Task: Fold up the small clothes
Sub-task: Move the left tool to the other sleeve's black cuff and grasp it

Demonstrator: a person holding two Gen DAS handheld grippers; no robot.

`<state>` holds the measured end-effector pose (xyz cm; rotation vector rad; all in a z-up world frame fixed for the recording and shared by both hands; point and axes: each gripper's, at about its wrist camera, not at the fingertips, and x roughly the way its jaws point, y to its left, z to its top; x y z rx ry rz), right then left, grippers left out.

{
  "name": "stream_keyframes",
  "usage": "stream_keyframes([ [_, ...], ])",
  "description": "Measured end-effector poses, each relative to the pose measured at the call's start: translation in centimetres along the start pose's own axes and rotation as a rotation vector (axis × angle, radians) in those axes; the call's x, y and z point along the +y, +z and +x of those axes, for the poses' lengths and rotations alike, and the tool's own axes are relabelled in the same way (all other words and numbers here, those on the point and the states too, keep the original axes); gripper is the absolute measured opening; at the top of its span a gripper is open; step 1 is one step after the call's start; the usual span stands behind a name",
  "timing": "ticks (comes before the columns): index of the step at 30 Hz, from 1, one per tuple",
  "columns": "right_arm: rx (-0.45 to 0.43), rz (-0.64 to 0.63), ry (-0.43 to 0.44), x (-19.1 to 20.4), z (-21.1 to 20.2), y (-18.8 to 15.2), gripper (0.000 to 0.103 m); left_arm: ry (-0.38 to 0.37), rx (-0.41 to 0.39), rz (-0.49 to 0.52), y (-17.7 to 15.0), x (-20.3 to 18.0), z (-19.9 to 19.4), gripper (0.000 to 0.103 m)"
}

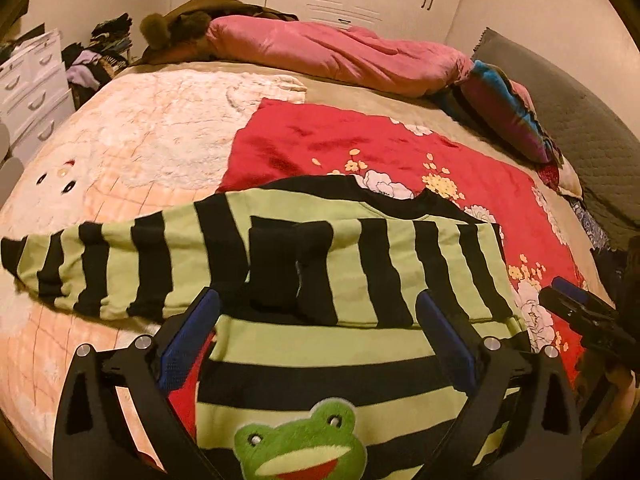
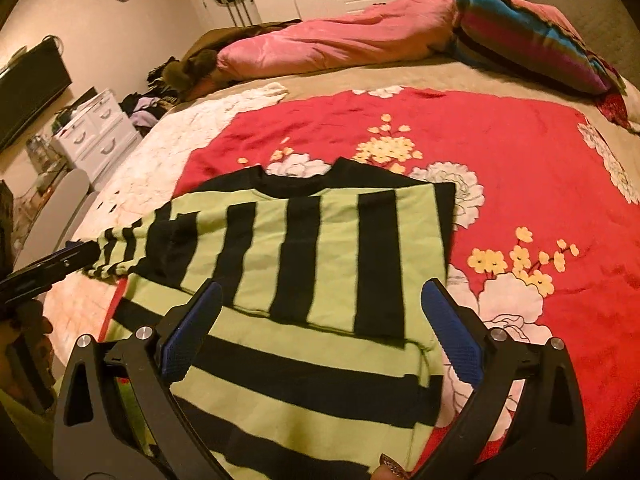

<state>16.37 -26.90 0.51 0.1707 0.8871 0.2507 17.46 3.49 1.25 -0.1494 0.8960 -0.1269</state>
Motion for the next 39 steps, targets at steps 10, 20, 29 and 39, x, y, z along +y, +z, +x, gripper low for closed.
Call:
stream_keyframes([
  [10, 0.013, -0.086, 0.029, 5.2, -0.4, -0.7, 0.094, 0.038, -0.040, -0.095, -0.5, 4.8, -2.5, 0.098],
  [20, 0.039, -0.163, 0.051, 10.5, -0.1, -0.9, 0.094, 0.116, -0.095, -0.212, -0.9, 11.1, -4.8, 0.099],
  [29, 0.082, -0.275, 0.114, 17.7, 1.9, -1.6, 0.094, 0.167, -0.097, -0.416, -3.1, 19.2, -4.9, 0.099],
  [39, 0.128, -0.343, 0.160, 22.5, 4.0, -2.6, 0.094, 0.182, -0.157, -0.630, -5.9, 26.4, -4.1, 0.098],
])
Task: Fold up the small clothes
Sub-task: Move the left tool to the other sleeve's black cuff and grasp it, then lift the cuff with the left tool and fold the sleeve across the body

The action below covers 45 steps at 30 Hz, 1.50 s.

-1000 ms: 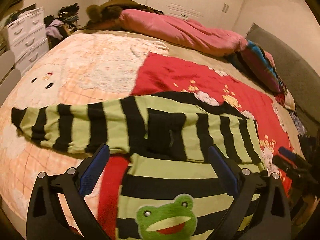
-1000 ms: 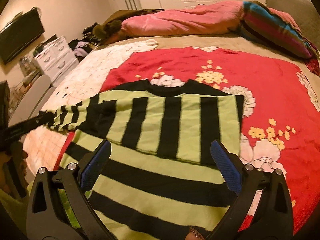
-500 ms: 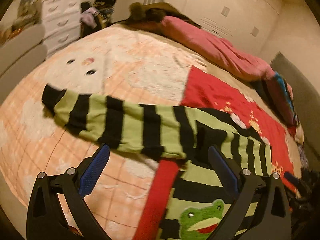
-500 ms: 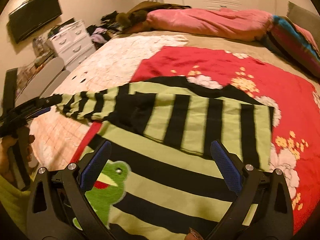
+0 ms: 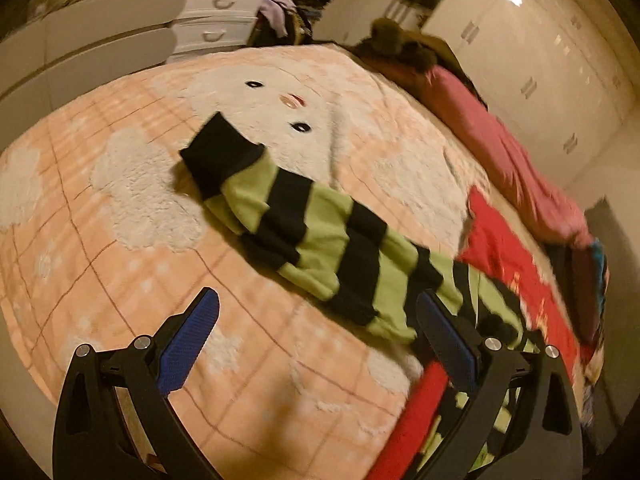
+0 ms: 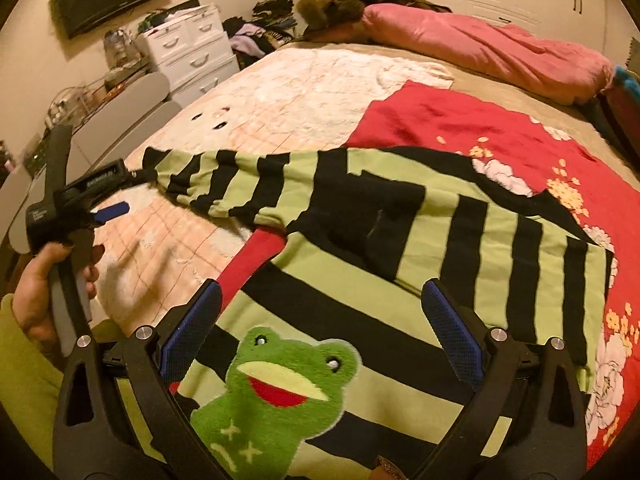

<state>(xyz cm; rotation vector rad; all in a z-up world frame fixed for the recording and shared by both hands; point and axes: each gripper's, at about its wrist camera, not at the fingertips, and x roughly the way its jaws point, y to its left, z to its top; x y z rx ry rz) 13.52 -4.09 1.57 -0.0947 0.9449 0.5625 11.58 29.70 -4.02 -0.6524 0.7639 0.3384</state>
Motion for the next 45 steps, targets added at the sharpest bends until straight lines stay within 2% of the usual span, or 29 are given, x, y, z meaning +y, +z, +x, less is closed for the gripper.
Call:
stream_keyframes([
  [7, 0.029, 0.009, 0.004, 0.2, 1.4, -0.3, 0.094, -0.031, -0.039, -0.161, 1.1, 4.1, 1.3, 0.095],
  [8, 0.030, 0.012, 0.004, 0.1, 1.6, -0.4, 0.094, -0.054, -0.042, -0.191, 1.4, 4.7, 1.8, 0.090],
  [9, 0.033, 0.016, 0.004, 0.0, 1.7, -0.4, 0.094, -0.076, -0.039, -0.208, 1.6, 5.0, 2.2, 0.070],
  [10, 0.036, 0.022, 0.004, -0.1, 1.8, -0.5, 0.094, -0.087, -0.027, -0.227, 1.9, 5.3, 2.8, 0.059],
  [15, 0.052, 0.042, -0.005, -1.1, 2.1, -1.1, 0.094, -0.123, -0.038, -0.295, 3.1, 6.2, 5.0, 0.058],
  [20, 0.071, 0.058, -0.020, -1.8, 2.7, -1.6, 0.094, -0.078, -0.052, -0.350, 4.1, 7.1, 7.7, 0.064],
  [21, 0.076, 0.060, -0.023, -2.0, 2.8, -1.7, 0.094, -0.103, -0.053, -0.365, 4.2, 7.4, 8.3, 0.061],
  [22, 0.080, 0.061, -0.025, -2.0, 2.9, -1.8, 0.094, -0.109, -0.058, -0.362, 4.3, 7.5, 8.7, 0.046],
  [23, 0.082, 0.061, -0.029, -2.1, 2.9, -1.8, 0.094, -0.105, -0.061, -0.344, 4.5, 7.5, 8.9, 0.032],
  [24, 0.081, 0.061, -0.035, -2.2, 2.9, -1.9, 0.094, -0.119, -0.067, -0.334, 4.5, 7.5, 8.9, 0.009],
  [26, 0.075, 0.065, -0.047, -2.6, 2.7, -1.9, 0.094, -0.151, -0.085, -0.328, 4.4, 7.3, 8.5, 0.008],
  [28, 0.076, 0.088, -0.059, -3.3, 2.8, -2.0, 0.094, -0.172, -0.121, -0.280, 4.5, 6.2, 7.0, 0.008],
  [32, 0.071, 0.143, -0.069, -5.2, 2.4, -2.3, 0.094, -0.223, -0.207, -0.093, 3.9, 1.5, 1.7, 0.008],
  [36, 0.044, 0.210, -0.092, -8.0, 1.2, -2.6, 0.094, -0.285, -0.229, 0.042, 2.3, -3.8, -2.4, 0.008],
  [40, 0.011, 0.293, -0.100, -11.2, -0.4, -3.2, 0.094, -0.376, -0.203, 0.175, -0.3, -10.4, -4.6, 0.008],
  [45, -0.052, 0.395, -0.119, -15.5, -3.2, -4.0, 0.094, -0.446, -0.083, 0.305, -4.7, -18.0, -3.4, 0.008],
])
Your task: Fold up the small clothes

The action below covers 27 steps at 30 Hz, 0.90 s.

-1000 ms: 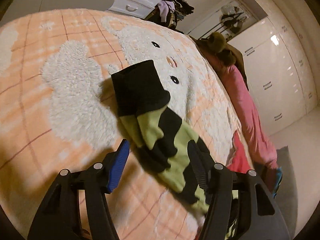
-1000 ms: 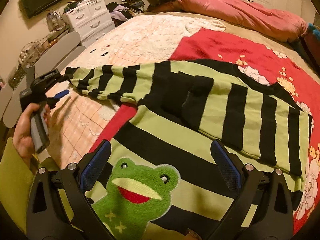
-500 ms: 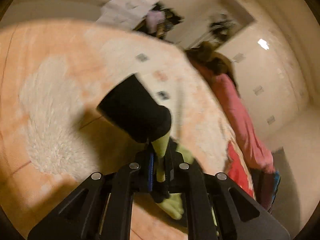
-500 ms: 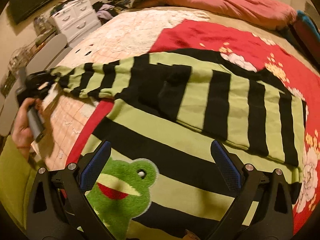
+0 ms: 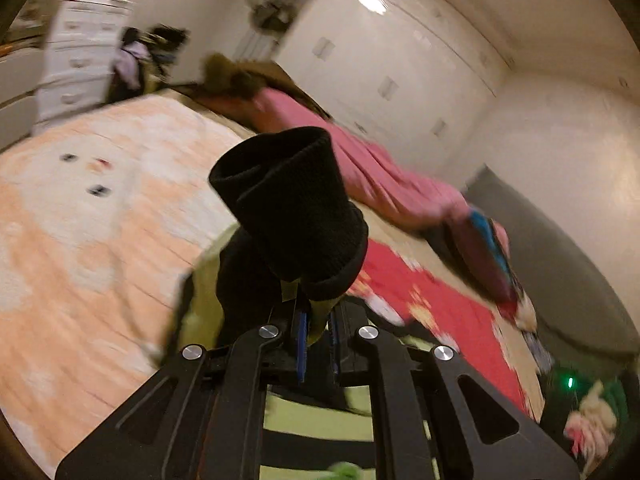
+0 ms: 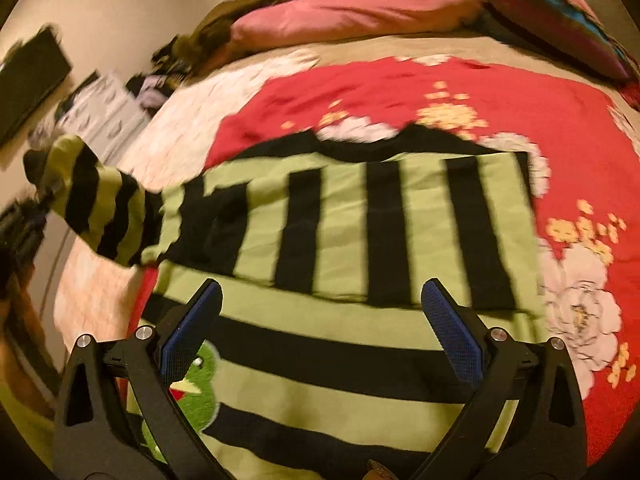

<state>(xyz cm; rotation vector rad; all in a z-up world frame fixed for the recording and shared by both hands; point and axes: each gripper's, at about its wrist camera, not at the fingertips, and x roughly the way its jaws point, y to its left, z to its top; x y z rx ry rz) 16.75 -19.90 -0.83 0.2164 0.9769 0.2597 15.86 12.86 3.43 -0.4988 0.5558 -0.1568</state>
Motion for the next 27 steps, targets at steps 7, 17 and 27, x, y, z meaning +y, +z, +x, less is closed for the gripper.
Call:
stream_keyframes([
  [7, -0.059, 0.232, -0.014, -7.5, -2.4, 0.6, 0.094, -0.070, 0.216, 0.150, -5.5, -8.1, 7.0, 0.009],
  [17, -0.081, 0.303, 0.005, -11.3, -3.5, 0.4, 0.094, -0.225, 0.520, 0.128, -12.5, -9.5, 12.4, 0.056],
  [27, 0.019, 0.045, 0.080, -6.5, -0.2, -0.7, 0.094, -0.050, 0.338, 0.151, -7.5, -5.3, 7.3, 0.064],
])
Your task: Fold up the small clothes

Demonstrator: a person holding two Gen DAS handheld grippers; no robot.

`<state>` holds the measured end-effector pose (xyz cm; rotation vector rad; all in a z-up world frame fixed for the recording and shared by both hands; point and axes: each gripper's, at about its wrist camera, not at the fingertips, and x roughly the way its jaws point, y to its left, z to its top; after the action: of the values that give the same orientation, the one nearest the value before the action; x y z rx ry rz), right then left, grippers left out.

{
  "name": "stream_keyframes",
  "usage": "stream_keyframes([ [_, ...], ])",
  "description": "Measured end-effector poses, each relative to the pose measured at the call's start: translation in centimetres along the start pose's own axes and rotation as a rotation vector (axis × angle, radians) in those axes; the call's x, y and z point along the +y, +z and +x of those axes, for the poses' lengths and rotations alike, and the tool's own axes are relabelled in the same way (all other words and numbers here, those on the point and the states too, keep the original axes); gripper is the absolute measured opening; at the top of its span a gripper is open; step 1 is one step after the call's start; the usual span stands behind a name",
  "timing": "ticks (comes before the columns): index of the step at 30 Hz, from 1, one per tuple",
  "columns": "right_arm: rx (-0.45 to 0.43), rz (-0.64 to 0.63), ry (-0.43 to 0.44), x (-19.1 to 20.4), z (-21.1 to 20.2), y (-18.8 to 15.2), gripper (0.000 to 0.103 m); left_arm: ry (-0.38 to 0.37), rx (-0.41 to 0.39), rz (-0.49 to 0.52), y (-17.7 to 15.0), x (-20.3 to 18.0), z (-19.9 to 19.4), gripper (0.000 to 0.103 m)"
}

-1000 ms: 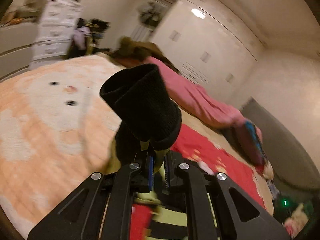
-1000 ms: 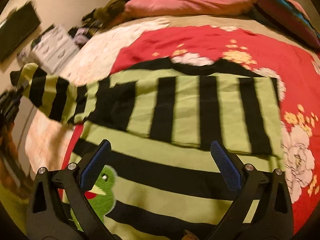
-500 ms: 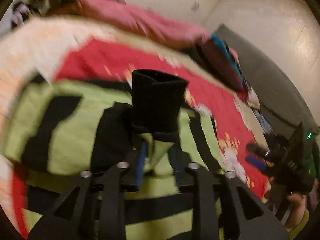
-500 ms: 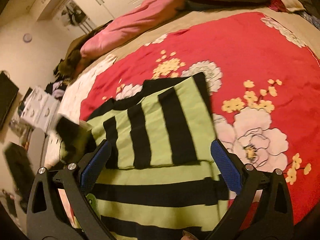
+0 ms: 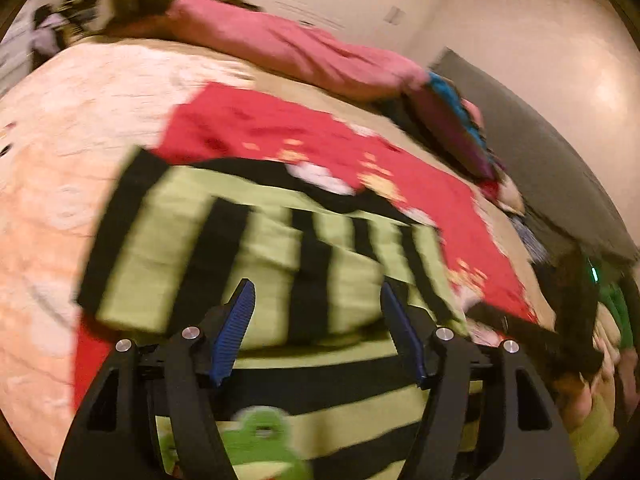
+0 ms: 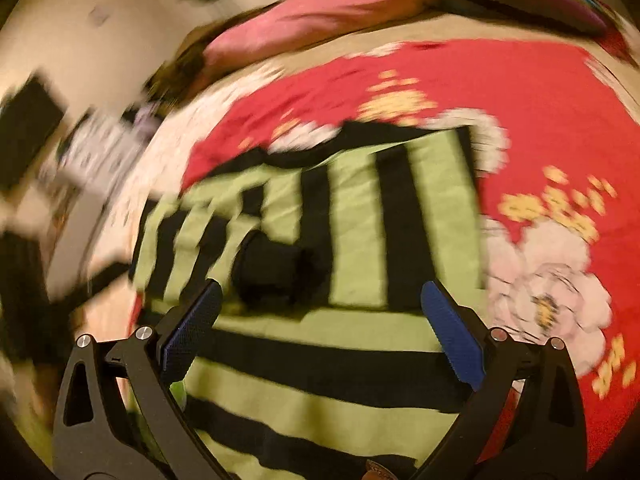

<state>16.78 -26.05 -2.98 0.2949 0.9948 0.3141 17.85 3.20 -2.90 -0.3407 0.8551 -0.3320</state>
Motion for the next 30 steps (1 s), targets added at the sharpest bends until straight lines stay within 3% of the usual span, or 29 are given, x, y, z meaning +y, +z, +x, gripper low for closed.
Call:
stream_keyframes([
  [3, 0.065, -0.121, 0.011, 1.9, 2.2, -1.1, 0.094, 0.033, -0.005, -0.025, 0.4, 2.1, -0.3, 0.064],
  [9, 0.104, -0.163, 0.043, 2.6, 4.9, -1.4, 0.091, 0.094, 0.019, -0.026, 1.4, 4.9, 1.3, 0.064],
  [15, 0.124, -0.181, 0.124, 3.5, 6.7, -0.7, 0.065, 0.078, 0.051, -0.055, 0.8, 6.3, 3.1, 0.064],
  [17, 0.132, -0.193, 0.125, 3.9, 7.1, -0.5, 0.050, 0.070, 0.052, -0.057, 0.8, 6.4, 3.2, 0.064],
  [20, 0.117, -0.213, 0.150, 4.6, 6.7, -0.2, 0.033, 0.060, 0.049, -0.059, 0.7, 6.6, 3.1, 0.072],
  [23, 0.101, -0.226, 0.212, 4.9, 5.8, 0.0, 0.027, 0.053, 0.049, -0.059, 0.7, 6.6, 3.0, 0.073],
  [27, 0.118, -0.264, 0.214, 5.0, 6.3, 0.1, 0.031, 0.047, 0.048, -0.059, 0.6, 6.7, 3.0, 0.073],
  [29, 0.127, -0.271, 0.180, 4.8, 6.8, 0.3, 0.046, 0.047, 0.048, -0.060, 0.6, 6.7, 3.0, 0.073],
  [30, 0.135, -0.262, 0.171, 4.4, 7.2, 0.4, 0.046, 0.046, 0.048, -0.060, 0.5, 6.8, 3.1, 0.073],
])
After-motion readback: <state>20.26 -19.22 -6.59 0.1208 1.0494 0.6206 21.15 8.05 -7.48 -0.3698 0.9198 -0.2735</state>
